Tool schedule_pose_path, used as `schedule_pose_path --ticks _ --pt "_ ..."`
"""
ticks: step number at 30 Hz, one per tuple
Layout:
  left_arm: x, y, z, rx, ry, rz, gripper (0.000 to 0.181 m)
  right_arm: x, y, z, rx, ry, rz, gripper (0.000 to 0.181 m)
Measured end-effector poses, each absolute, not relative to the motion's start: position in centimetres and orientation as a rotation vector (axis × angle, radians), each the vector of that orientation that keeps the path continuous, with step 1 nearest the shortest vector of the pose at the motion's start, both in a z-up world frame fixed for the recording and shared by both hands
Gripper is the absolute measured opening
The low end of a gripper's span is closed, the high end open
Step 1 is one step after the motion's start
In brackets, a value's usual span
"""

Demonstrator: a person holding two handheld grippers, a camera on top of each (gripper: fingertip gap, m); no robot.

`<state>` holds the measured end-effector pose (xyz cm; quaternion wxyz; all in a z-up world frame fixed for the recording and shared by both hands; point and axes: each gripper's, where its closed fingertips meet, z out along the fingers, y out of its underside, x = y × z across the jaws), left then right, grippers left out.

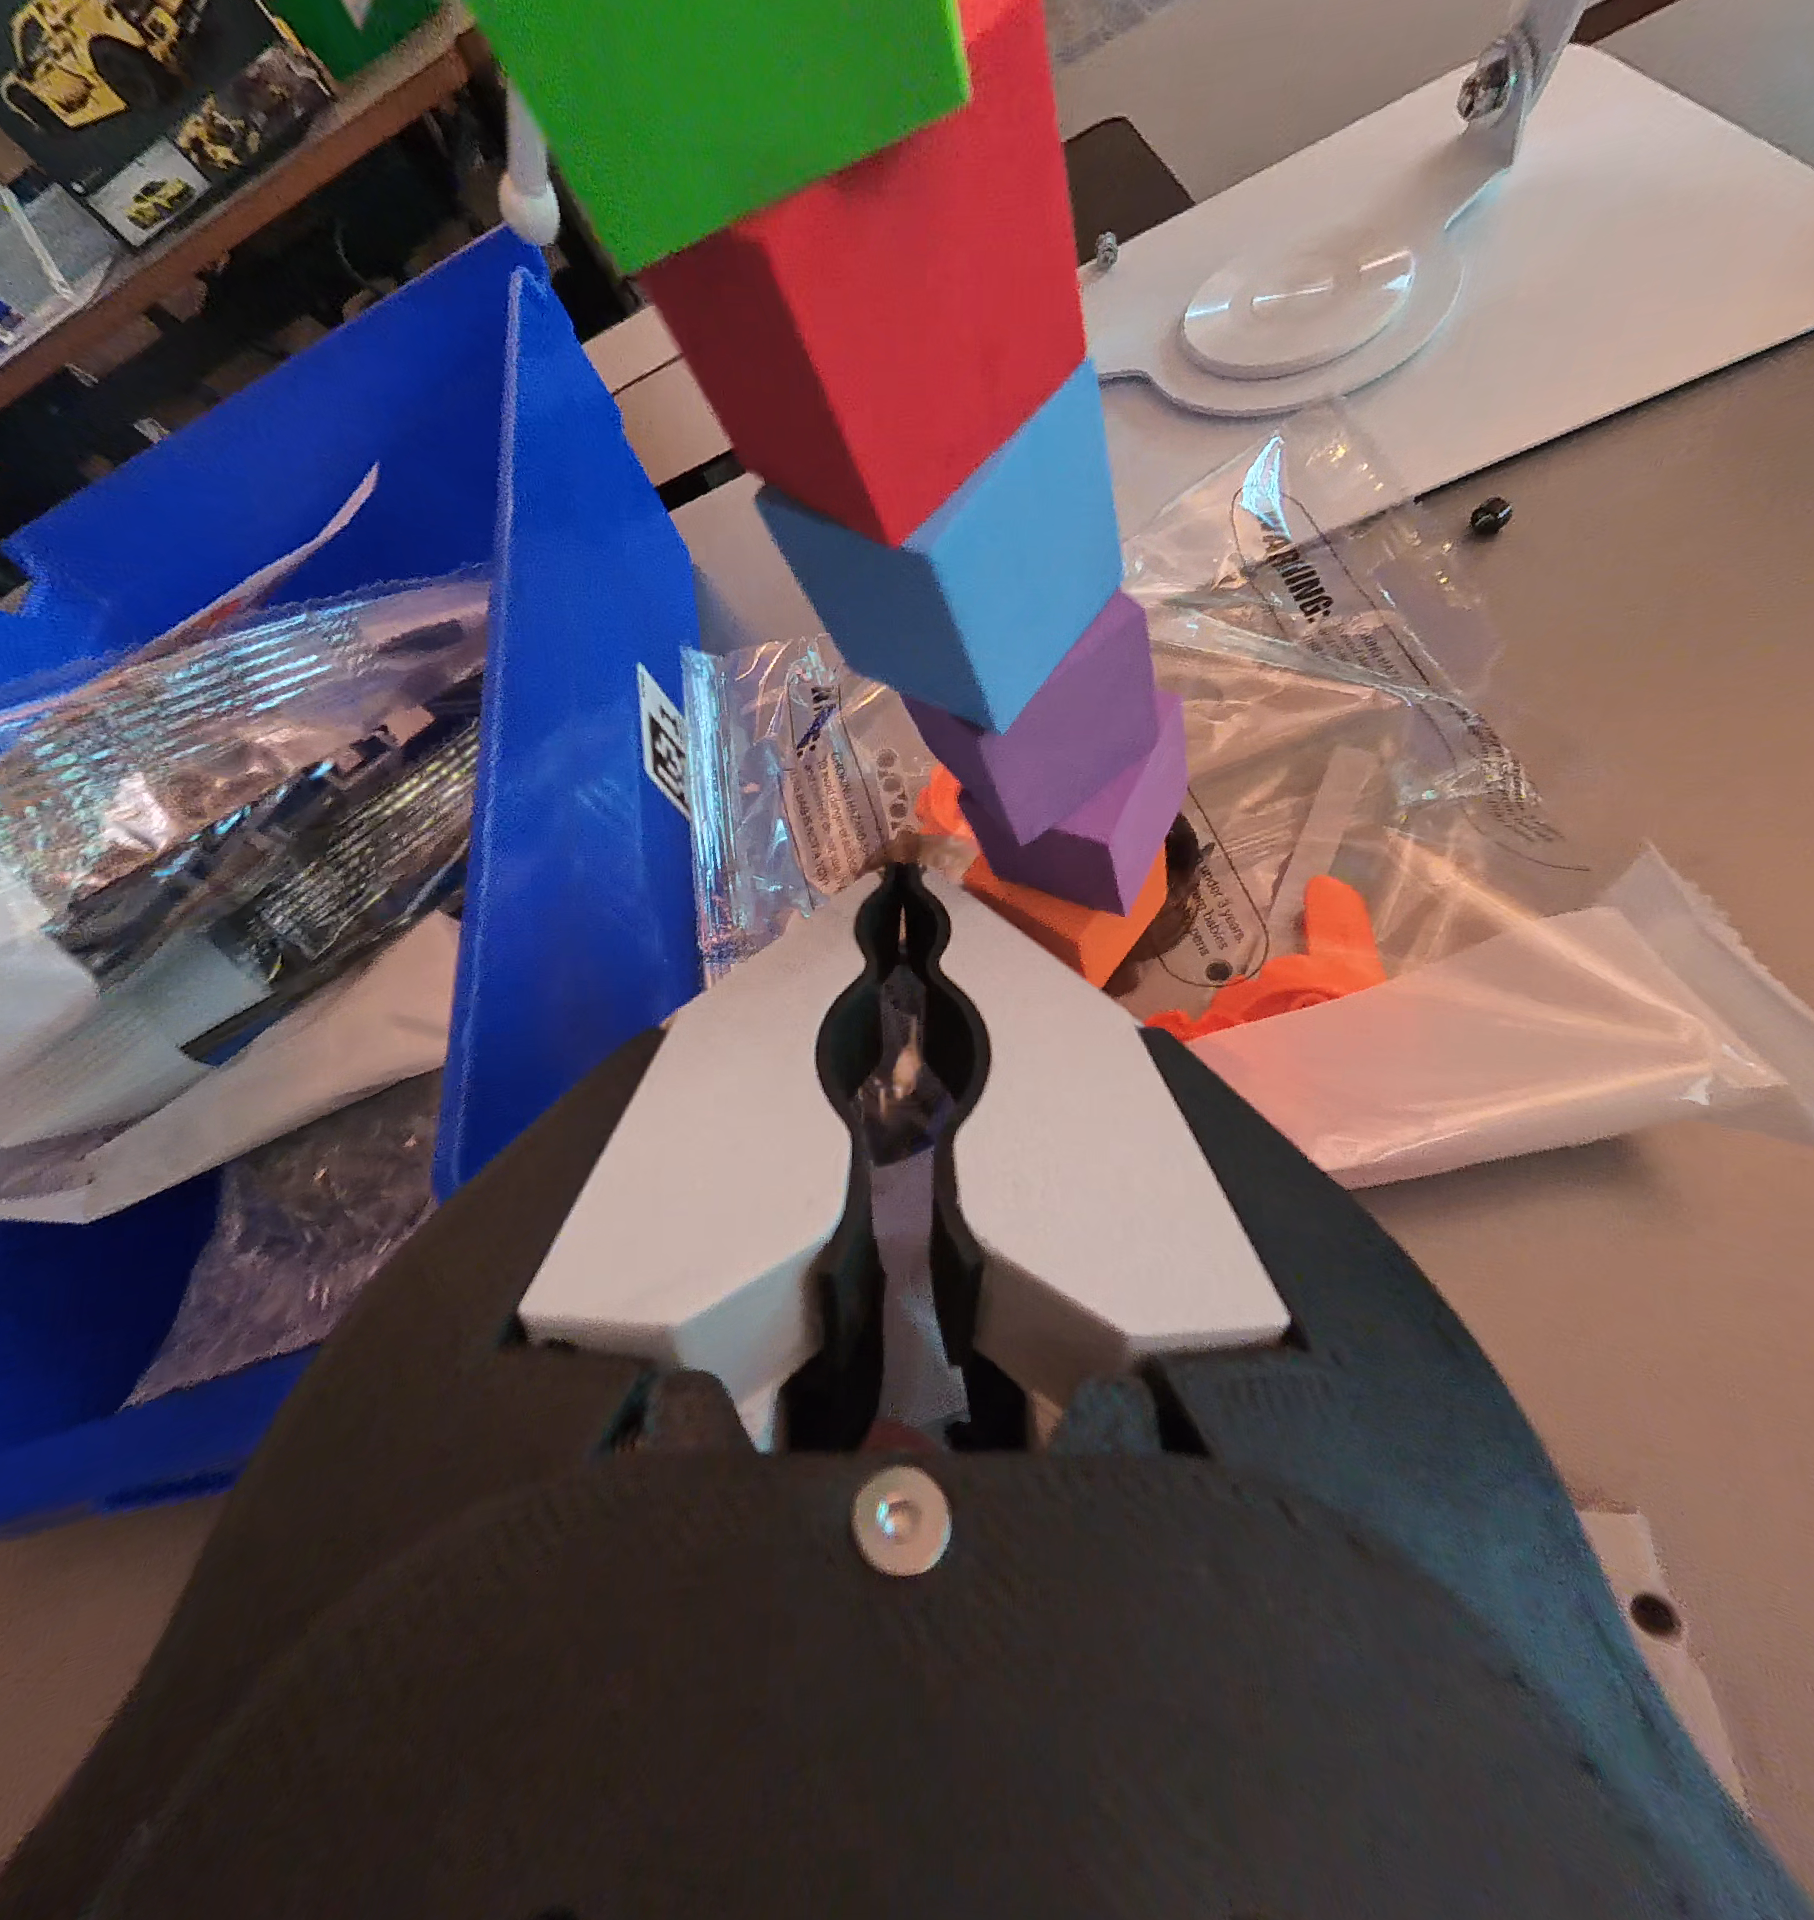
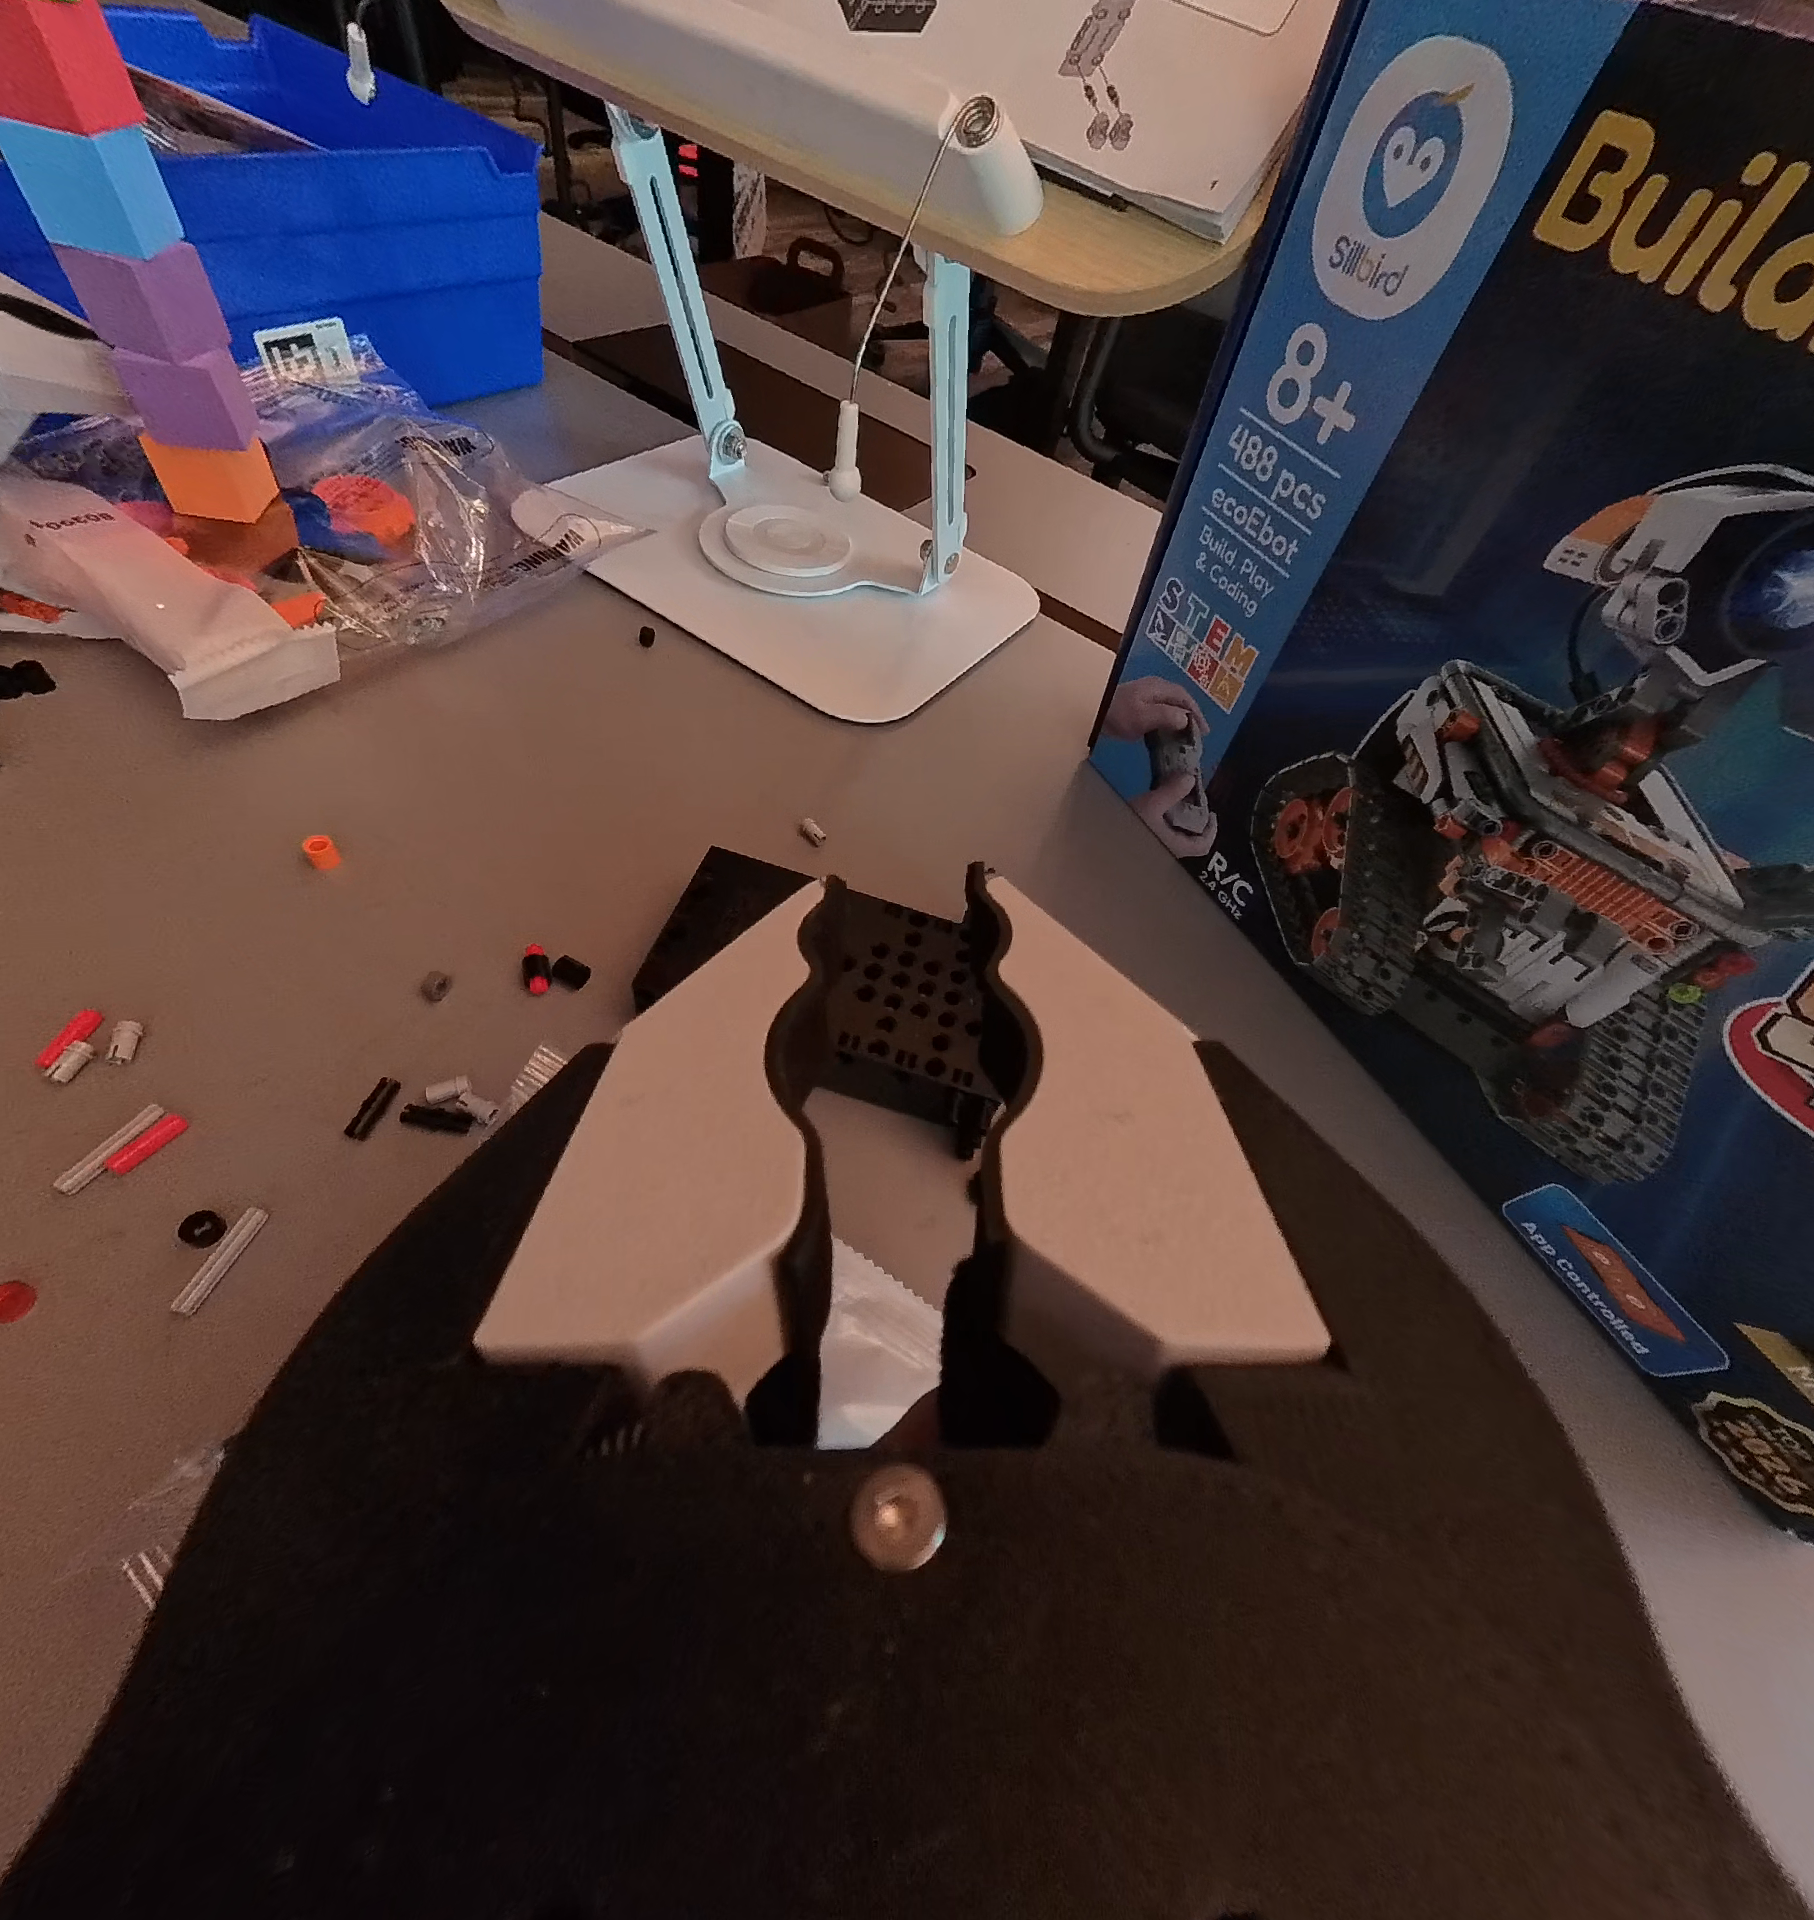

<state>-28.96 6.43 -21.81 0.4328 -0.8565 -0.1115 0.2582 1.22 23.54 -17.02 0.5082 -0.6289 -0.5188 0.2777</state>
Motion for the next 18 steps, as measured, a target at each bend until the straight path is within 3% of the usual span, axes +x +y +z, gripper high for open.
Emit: schedule_pose_path --ticks 18 --pt "-24.6 8.8 -19.7 -2.027 0.056 0.673 0.0 1.9 24.2 -16.5 -1.534 -1.202 0.683 0.022"
